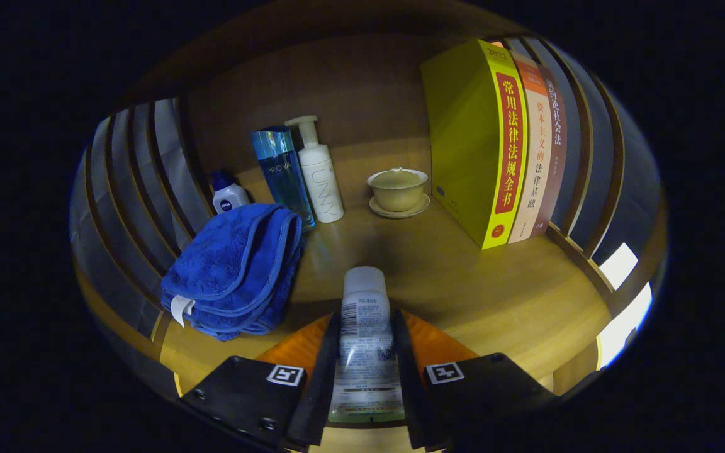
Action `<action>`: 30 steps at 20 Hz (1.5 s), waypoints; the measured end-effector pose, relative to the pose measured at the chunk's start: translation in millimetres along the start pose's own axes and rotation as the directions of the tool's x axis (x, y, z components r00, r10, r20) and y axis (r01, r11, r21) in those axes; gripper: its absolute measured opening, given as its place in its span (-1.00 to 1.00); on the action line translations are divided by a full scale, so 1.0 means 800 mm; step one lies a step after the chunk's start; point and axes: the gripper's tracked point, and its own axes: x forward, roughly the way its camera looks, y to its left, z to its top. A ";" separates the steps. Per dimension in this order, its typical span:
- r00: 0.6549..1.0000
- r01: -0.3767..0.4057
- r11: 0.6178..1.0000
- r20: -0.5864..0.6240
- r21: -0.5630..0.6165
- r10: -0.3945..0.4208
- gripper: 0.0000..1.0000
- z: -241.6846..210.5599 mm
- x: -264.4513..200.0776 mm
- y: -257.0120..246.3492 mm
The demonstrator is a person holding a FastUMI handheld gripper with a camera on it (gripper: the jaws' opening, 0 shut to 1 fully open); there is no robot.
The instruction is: Pull open the drawer, take out the items inside it, and place them on the countertop above the cabinet.
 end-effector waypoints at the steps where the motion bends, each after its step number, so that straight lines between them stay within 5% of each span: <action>1: 1.000 -0.006 1.000 -0.001 -0.012 0.006 0.22 -0.002 0.001 0.002; 11: 0.991 -0.011 0.994 0.129 -0.112 0.025 1.00 0.023 -0.036 0.013; 30: 0.940 -0.028 0.989 0.334 -0.147 0.076 1.00 0.003 -0.252 0.032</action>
